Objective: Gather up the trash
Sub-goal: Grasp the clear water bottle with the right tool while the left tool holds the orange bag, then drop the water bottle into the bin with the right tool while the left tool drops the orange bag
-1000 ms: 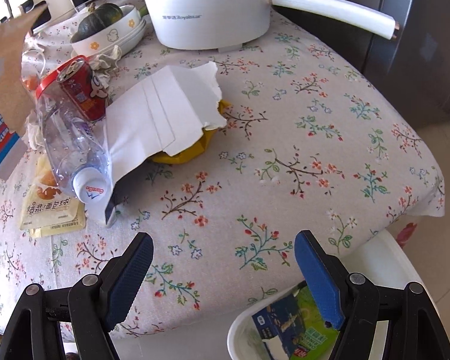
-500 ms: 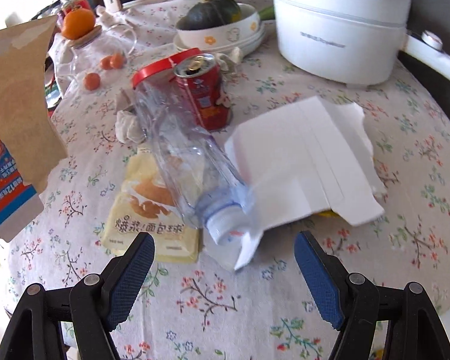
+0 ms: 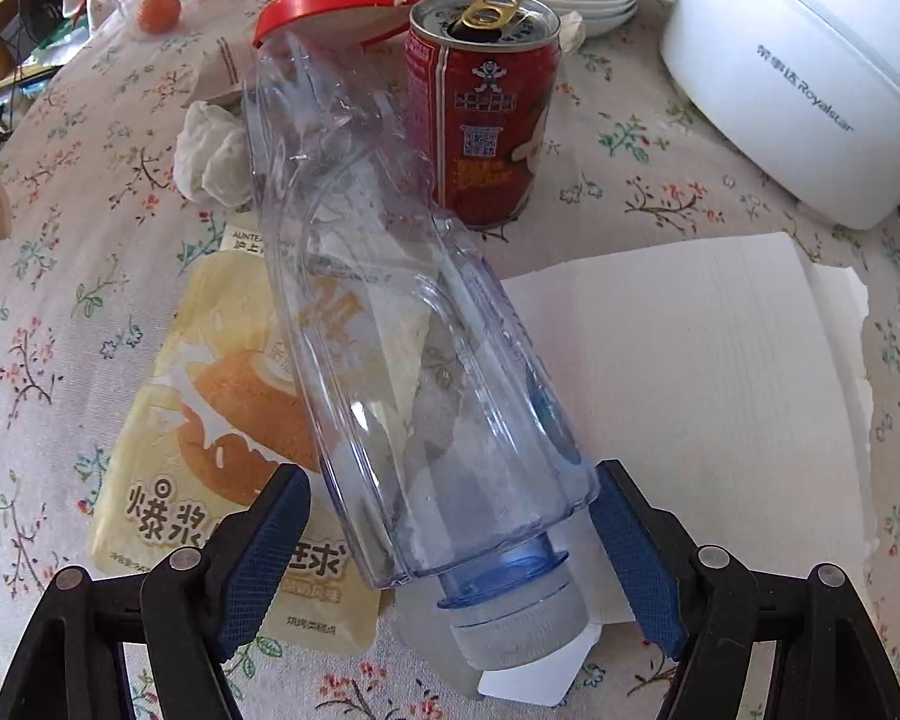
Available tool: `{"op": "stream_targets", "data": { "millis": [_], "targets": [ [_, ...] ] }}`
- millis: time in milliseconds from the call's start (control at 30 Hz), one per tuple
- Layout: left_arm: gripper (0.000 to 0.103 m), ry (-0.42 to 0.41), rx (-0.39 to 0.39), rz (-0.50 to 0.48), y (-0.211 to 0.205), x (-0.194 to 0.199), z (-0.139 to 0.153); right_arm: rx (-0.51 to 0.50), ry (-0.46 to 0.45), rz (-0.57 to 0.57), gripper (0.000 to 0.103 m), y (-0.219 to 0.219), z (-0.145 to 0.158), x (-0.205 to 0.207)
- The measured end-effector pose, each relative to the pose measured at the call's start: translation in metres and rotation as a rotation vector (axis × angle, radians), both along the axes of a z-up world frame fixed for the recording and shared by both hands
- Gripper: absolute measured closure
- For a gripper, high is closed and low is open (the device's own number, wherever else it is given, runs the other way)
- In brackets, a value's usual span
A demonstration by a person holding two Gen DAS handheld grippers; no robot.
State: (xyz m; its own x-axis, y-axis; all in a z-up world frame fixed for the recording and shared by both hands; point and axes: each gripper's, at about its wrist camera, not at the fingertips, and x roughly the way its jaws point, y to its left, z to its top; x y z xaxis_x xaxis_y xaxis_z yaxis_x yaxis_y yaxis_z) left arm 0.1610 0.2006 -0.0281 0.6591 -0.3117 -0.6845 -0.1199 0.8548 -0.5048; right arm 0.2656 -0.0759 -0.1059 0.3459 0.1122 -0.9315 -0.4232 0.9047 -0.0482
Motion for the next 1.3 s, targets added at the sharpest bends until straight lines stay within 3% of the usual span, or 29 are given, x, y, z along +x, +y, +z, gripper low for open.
{"op": "stream_targets", "data": {
  "millis": [33, 400, 767, 1300],
  "targets": [
    [0.103, 0.003, -0.002, -0.003, -0.001, 0.0, -0.001, 0.003, -0.007, 0.0, 0.034, -0.001, 0.0, -0.001],
    [0.103, 0.026, -0.022, -0.085, -0.027, -0.004, -0.004, 0.117, -0.093, -0.018, 0.036, -0.024, 0.055, -0.051],
    [0.103, 0.004, -0.005, -0.249, -0.093, -0.023, 0.011, 0.155, -0.189, -0.107, 0.037, -0.112, 0.115, -0.149],
    [0.103, -0.019, 0.025, -0.453, -0.198, -0.052, 0.02, 0.174, -0.256, -0.282, 0.039, -0.222, 0.154, -0.264]
  ]
}}
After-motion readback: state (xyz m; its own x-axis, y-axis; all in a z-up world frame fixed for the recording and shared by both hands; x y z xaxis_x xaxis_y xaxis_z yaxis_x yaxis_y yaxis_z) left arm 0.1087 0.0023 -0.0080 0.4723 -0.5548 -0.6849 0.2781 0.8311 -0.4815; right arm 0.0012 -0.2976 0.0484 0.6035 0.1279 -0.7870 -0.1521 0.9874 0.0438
